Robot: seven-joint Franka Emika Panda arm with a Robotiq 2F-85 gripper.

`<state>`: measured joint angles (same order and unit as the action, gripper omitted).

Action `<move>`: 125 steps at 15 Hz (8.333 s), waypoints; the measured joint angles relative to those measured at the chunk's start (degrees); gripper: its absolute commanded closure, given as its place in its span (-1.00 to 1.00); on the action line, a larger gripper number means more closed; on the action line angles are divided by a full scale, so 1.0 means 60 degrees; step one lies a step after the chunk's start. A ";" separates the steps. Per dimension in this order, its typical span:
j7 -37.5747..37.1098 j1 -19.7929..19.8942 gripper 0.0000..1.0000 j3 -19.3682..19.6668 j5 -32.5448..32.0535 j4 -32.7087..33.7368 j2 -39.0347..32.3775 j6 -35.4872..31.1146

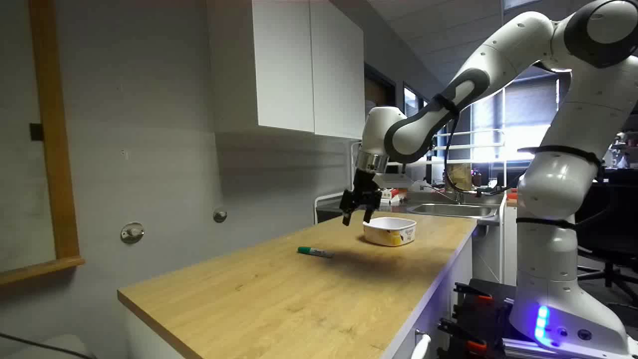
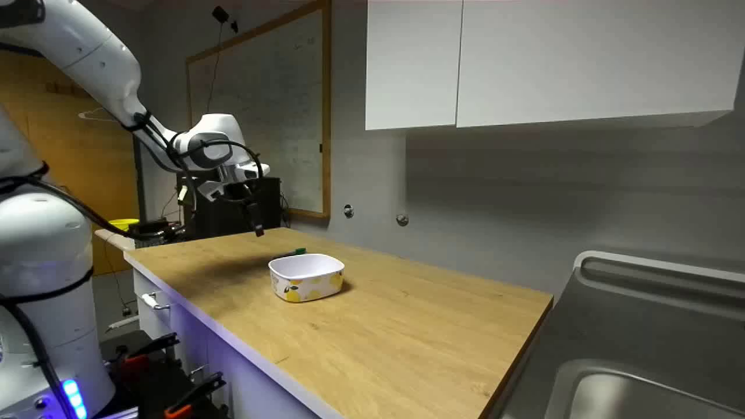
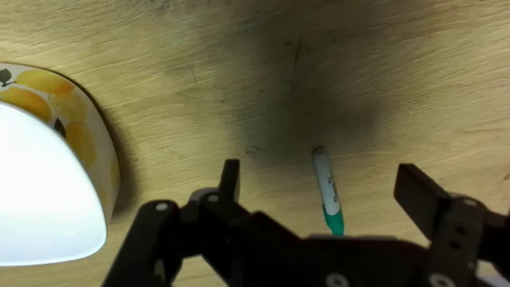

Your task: Put the green marker in the white bowl

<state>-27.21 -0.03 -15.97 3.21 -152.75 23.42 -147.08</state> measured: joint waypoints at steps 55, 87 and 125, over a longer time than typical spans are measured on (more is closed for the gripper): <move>-0.1055 -0.1717 0.88 0.2025 -0.3316 0.6563 -0.7055 0.2244; -0.0202 -0.0185 0.85 0.2151 -0.0820 0.2335 -0.1761 0.0649; 0.0147 0.1977 -1.00 0.2918 -0.0785 0.0140 -0.0702 0.0135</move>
<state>-26.33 11.83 1.54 -1.50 -151.91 19.21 -146.27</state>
